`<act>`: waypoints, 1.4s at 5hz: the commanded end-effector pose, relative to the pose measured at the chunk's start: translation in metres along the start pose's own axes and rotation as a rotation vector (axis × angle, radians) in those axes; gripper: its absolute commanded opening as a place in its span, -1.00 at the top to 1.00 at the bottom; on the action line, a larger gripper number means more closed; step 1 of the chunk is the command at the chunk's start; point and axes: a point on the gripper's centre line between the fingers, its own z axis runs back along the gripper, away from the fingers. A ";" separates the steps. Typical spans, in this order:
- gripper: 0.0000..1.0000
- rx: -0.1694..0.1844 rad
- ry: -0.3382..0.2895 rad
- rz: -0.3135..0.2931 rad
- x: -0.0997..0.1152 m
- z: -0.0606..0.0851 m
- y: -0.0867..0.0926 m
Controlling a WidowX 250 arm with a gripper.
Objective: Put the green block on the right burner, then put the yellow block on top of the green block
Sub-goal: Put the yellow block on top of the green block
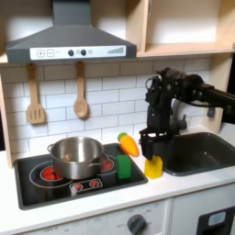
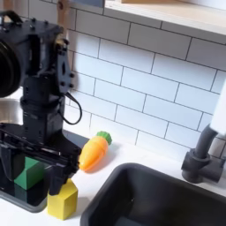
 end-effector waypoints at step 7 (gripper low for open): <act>-1.00 0.033 0.082 0.033 0.025 -0.032 -0.005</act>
